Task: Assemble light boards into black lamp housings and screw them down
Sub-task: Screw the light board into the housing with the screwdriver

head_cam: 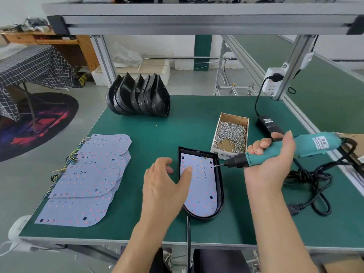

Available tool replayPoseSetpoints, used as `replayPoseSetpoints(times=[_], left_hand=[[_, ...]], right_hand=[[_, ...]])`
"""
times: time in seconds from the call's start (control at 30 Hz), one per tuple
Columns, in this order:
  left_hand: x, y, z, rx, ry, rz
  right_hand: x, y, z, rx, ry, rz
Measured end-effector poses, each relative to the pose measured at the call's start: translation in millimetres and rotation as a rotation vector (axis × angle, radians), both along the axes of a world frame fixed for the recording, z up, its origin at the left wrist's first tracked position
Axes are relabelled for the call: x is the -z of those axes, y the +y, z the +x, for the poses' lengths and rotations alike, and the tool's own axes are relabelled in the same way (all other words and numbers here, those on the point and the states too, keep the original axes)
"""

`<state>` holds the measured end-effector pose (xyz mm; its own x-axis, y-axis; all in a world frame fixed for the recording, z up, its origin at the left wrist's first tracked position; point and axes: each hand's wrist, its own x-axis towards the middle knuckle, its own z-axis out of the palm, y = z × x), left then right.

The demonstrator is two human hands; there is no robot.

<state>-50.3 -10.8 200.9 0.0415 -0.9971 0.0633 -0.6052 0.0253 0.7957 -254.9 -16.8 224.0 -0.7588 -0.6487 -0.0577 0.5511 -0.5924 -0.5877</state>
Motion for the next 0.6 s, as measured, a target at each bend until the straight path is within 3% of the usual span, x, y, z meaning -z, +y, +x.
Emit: replayPoseSetpoints(times=[0.17, 0.6], left_hand=[[-2.0, -16.3, -9.6, 0.111, -0.173, 0.264], [-3.7, -17.9, -17.7, 0.147, -0.141, 0.256]], right_hand=[[14.3, -20.6, -6.0, 0.032, 0.093, 0.069], [13.8, -29.1, -1.1, -0.002, 0.201, 0.082]])
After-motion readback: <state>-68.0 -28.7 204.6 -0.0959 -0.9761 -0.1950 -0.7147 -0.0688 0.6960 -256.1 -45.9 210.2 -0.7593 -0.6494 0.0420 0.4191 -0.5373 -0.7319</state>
